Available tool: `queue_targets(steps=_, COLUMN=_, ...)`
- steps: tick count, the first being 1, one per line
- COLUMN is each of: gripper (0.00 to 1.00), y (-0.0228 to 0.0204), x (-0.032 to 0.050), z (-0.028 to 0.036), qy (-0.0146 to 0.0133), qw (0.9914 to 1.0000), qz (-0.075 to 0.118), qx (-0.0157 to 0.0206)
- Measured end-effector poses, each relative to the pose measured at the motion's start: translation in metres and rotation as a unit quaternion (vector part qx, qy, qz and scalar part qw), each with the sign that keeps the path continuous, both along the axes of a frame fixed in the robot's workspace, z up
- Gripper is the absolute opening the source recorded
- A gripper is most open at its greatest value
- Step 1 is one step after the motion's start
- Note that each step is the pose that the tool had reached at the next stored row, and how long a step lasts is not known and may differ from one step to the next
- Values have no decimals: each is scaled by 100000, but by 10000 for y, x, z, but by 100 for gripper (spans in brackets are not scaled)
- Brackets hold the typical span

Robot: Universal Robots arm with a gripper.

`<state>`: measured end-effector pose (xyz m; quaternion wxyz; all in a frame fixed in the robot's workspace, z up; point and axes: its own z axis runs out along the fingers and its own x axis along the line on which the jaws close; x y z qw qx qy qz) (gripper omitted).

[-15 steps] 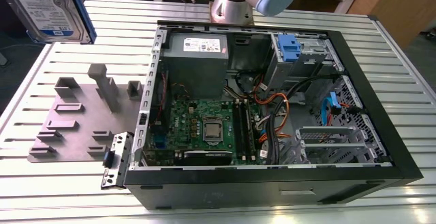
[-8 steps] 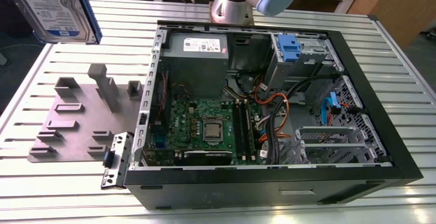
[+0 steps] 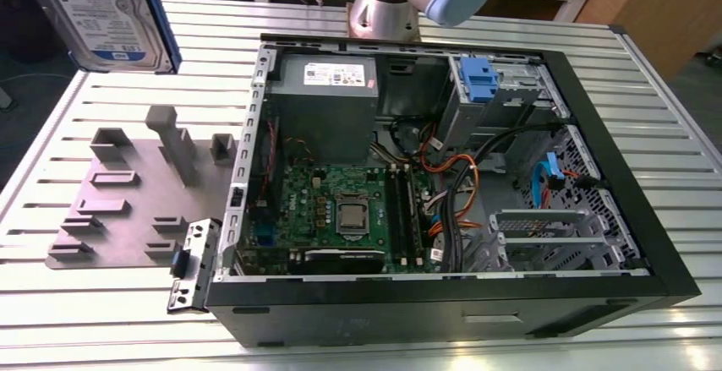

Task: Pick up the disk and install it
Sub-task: 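Pick up the disk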

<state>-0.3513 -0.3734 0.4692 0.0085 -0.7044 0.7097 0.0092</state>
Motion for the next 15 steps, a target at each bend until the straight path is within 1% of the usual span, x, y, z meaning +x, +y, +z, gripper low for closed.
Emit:
queue_targets(steps=6, gripper=35, y=0, x=101, z=-1, qy=1, qw=100000, qz=3, qx=1)
queue_targets(steps=11, gripper=35, y=0, x=104, z=8, qy=6, qw=100000, qz=1, qx=-2)
queue_targets(steps=15, gripper=35, y=0, x=104, z=61, qy=-2, qw=100000, qz=2, qx=-1)
